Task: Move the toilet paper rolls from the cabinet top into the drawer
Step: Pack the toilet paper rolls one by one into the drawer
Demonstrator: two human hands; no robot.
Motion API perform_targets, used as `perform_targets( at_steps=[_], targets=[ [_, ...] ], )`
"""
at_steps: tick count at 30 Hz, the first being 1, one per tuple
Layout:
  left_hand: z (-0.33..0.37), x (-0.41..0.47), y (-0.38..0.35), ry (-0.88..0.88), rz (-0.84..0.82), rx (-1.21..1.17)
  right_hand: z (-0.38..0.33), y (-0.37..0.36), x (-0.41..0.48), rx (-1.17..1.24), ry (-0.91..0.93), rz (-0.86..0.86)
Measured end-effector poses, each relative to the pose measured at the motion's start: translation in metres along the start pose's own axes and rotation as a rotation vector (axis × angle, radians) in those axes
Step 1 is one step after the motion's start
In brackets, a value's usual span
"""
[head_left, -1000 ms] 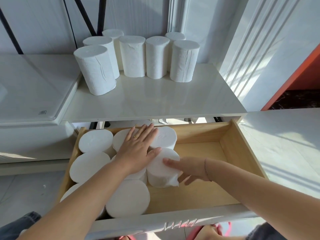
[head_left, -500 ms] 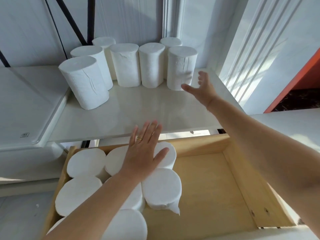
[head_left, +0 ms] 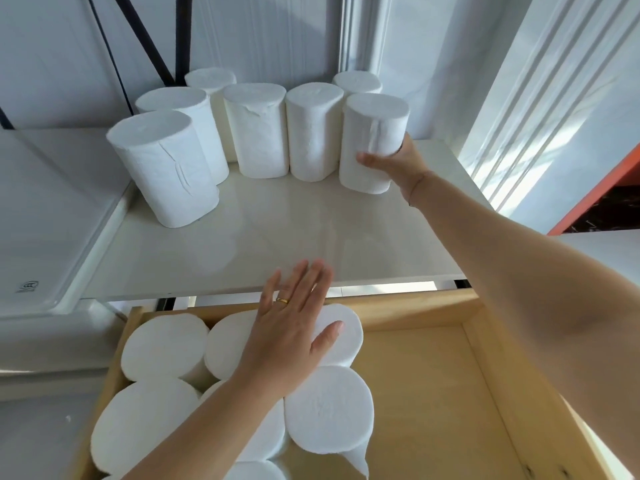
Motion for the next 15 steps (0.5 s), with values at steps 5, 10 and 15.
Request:
perform_targets(
  at_steps=[5,10,15],
  targets=[
    [-0.001,0.000,-0.001,0.003,-0.016,0.016,-0.006,0.001,-0.018,-0.028,0.006,0.023],
    [0.000,-0.003,0.001,-0.008,-0.017,0.034,-0.016,0.012,-0.075,-0.037,0.017,-0.137],
    [-0.002,-0.012,0.002,-0.017,-0.052,0.056,-0.016,0.047,-0.149,-0.071,0.000,-0.279]
  ],
)
Point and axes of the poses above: each hand's wrist, its own x-axis towards the middle knuckle, its own y-axis out of the back of the hand, z = x × y, the point moved 8 cm from there along x, towards the middle knuckle, and after that the axes turned 13 degrees about z, right-handed, at the moved point
